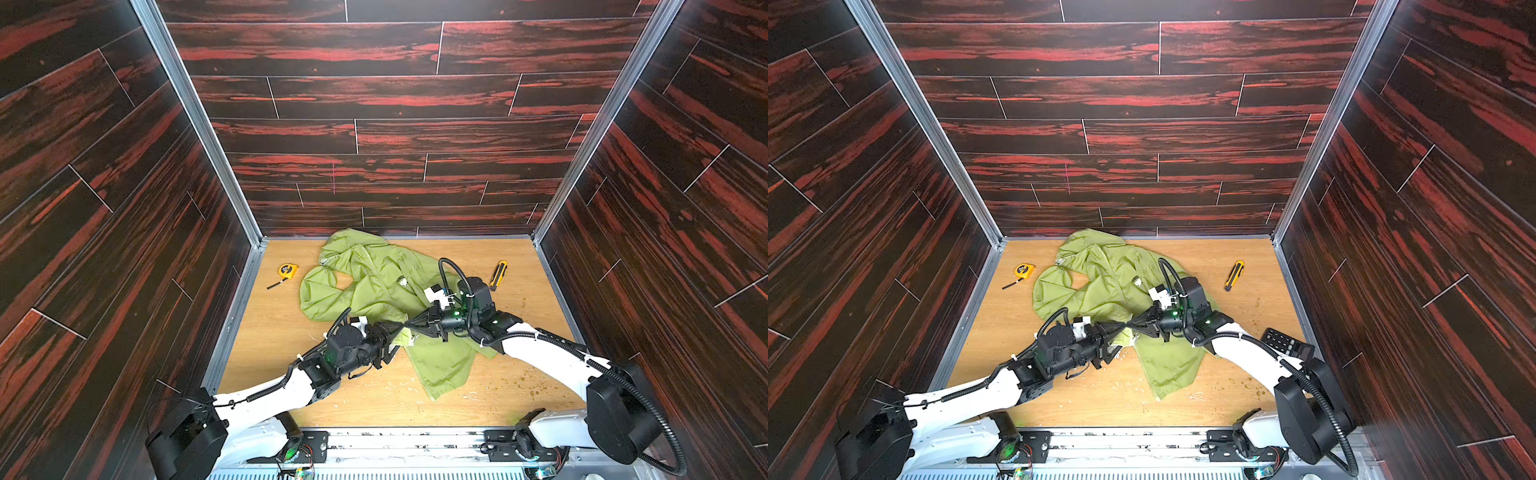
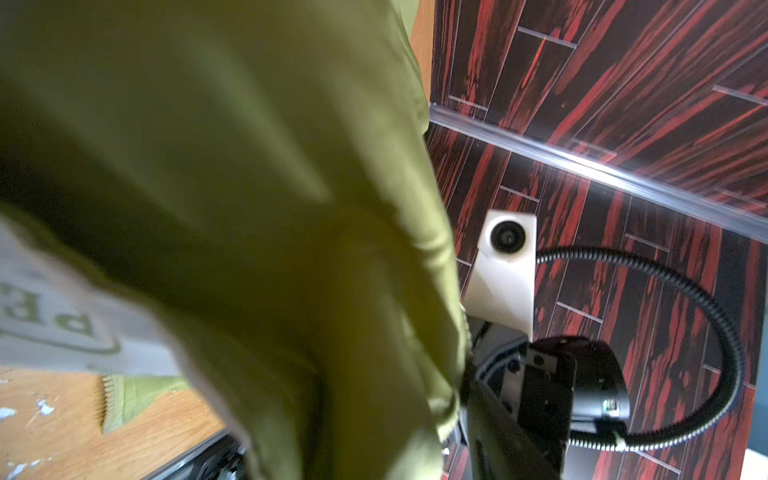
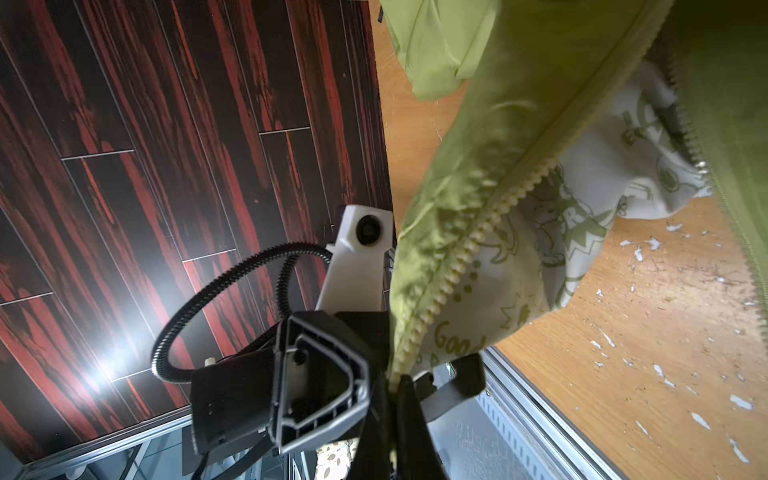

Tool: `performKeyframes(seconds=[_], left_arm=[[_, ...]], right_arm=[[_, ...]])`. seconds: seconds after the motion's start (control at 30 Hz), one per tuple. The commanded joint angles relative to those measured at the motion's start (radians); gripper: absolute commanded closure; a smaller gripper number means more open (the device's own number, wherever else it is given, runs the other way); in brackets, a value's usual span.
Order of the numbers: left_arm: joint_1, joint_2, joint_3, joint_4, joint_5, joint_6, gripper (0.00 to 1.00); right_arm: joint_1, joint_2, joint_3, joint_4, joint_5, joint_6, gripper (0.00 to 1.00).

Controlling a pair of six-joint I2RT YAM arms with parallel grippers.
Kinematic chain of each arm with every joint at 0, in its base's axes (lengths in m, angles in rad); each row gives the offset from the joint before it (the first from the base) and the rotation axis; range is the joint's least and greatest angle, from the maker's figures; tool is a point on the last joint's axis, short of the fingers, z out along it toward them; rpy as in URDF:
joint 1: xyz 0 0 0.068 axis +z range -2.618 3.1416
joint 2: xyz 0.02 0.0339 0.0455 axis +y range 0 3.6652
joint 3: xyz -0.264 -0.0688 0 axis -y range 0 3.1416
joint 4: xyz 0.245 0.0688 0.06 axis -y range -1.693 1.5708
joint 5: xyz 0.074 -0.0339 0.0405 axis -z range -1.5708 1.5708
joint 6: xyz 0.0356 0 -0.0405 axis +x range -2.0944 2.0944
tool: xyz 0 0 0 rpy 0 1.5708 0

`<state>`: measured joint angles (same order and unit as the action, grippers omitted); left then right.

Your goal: Zip up the jacket

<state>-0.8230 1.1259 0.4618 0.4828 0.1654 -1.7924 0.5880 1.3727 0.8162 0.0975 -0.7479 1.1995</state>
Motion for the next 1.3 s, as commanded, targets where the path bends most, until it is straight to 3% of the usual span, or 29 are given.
performKeyframes(seconds=[0.0,0.13,0.33,0.5,0.67,1.27], left_arm=[[-0.004,-0.022,0.069,-0.059,0.067,0.085,0.44],[-0.005,0.010,0.100,-0.046,0.114,0.127,0.49],[-0.008,0.046,0.126,-0.075,0.155,0.159,0.63],[-0.007,0.037,0.124,-0.157,0.143,0.184,0.57],[-0.008,0.032,0.110,-0.162,0.120,0.186,0.57],[-0.007,0.048,0.103,-0.124,0.078,0.201,0.70]], right_arm=[[0.000,0.024,0.033,-0.027,-0.003,-0.018,1.00],[-0.001,0.031,0.041,-0.034,-0.006,-0.022,1.00],[-0.009,0.031,0.054,-0.048,-0.008,-0.031,1.00],[-0.023,0.015,0.056,-0.082,-0.009,-0.048,1.00],[-0.031,0.008,0.051,-0.096,-0.009,-0.057,1.00],[-0.033,0.008,0.040,-0.108,-0.019,-0.069,1.00]])
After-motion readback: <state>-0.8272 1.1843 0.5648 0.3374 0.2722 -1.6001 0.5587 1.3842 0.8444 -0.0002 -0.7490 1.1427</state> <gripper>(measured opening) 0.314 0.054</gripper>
